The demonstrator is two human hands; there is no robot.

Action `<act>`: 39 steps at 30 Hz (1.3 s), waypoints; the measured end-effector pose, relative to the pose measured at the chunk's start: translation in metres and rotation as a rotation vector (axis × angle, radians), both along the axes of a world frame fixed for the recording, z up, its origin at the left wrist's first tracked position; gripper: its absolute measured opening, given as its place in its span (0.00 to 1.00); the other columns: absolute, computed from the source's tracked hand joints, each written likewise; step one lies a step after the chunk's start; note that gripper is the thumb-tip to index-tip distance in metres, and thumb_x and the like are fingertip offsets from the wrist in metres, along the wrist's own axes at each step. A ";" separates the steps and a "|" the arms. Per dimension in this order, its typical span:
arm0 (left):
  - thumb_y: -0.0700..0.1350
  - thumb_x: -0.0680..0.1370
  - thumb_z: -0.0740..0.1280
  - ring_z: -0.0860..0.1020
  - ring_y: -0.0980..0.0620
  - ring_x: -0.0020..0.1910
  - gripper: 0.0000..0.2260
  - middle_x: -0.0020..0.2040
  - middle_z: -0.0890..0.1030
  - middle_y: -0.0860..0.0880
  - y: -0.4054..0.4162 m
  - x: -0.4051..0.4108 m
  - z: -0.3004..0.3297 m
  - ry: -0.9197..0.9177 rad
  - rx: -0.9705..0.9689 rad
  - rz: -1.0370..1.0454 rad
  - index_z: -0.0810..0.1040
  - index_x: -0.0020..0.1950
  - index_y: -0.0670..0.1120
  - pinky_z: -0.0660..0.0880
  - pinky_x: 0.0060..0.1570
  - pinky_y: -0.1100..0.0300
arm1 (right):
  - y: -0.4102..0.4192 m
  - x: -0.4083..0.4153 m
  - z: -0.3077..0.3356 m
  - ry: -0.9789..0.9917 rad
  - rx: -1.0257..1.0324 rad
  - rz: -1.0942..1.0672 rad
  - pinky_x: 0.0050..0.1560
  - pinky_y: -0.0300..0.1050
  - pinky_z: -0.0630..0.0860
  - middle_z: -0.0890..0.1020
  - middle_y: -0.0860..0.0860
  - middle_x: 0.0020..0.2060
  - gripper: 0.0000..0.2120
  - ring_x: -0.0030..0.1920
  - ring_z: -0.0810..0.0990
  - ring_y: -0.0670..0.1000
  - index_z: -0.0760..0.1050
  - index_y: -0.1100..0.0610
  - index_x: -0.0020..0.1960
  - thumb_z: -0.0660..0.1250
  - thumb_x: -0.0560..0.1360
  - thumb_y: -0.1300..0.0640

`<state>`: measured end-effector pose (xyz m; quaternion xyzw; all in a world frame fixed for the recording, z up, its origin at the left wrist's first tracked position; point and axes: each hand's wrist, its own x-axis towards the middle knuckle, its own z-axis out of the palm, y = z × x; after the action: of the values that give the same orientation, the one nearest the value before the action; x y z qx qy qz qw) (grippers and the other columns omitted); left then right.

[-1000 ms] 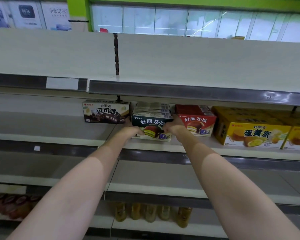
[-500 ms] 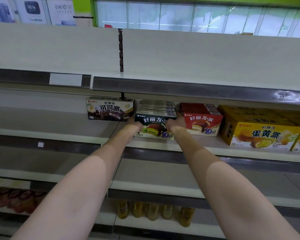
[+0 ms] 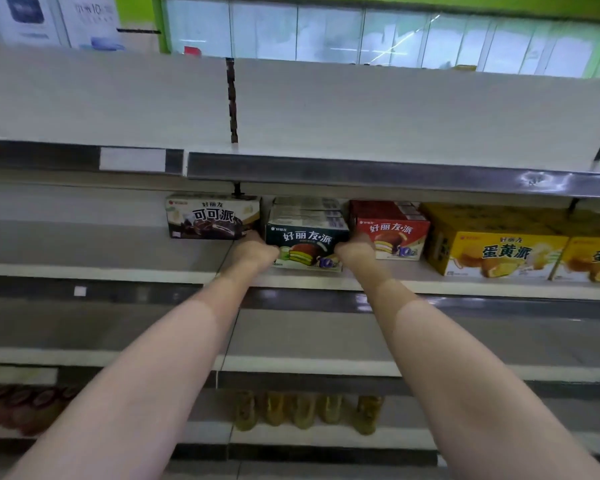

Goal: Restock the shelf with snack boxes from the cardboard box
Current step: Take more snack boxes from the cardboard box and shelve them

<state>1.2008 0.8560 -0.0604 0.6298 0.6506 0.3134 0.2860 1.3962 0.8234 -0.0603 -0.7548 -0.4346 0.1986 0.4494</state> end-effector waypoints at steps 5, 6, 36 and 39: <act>0.49 0.79 0.64 0.82 0.50 0.29 0.14 0.33 0.84 0.44 -0.022 0.001 -0.003 0.001 -0.056 -0.046 0.80 0.47 0.38 0.78 0.27 0.61 | -0.024 -0.003 -0.009 -0.002 0.003 -0.049 0.45 0.43 0.69 0.80 0.58 0.52 0.18 0.52 0.79 0.57 0.75 0.66 0.62 0.70 0.75 0.61; 0.49 0.80 0.63 0.81 0.50 0.27 0.15 0.32 0.83 0.45 -0.025 0.007 -0.005 -0.004 -0.056 -0.070 0.80 0.48 0.37 0.74 0.24 0.63 | -0.027 -0.003 -0.010 -0.016 0.013 -0.070 0.45 0.43 0.69 0.81 0.57 0.52 0.18 0.53 0.79 0.57 0.76 0.66 0.62 0.70 0.74 0.60; 0.40 0.81 0.58 0.77 0.46 0.29 0.07 0.42 0.82 0.38 -0.303 0.341 -0.004 0.127 -0.002 -0.887 0.74 0.48 0.39 0.75 0.30 0.57 | -0.367 0.235 -0.025 -0.058 -0.034 -0.473 0.56 0.48 0.75 0.83 0.60 0.53 0.11 0.56 0.80 0.60 0.79 0.62 0.55 0.65 0.76 0.57; 0.38 0.78 0.60 0.81 0.41 0.34 0.10 0.42 0.83 0.35 -0.356 0.395 -0.017 0.112 0.025 -0.984 0.78 0.46 0.33 0.78 0.34 0.53 | -0.429 0.275 -0.041 -0.027 -0.027 -0.576 0.55 0.46 0.75 0.83 0.59 0.52 0.12 0.56 0.80 0.58 0.79 0.61 0.55 0.66 0.75 0.56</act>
<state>1.5962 0.5005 -0.0772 0.8815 0.2866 0.1148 0.3572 1.6711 0.3940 -0.1016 -0.8557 -0.2055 0.0587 0.4713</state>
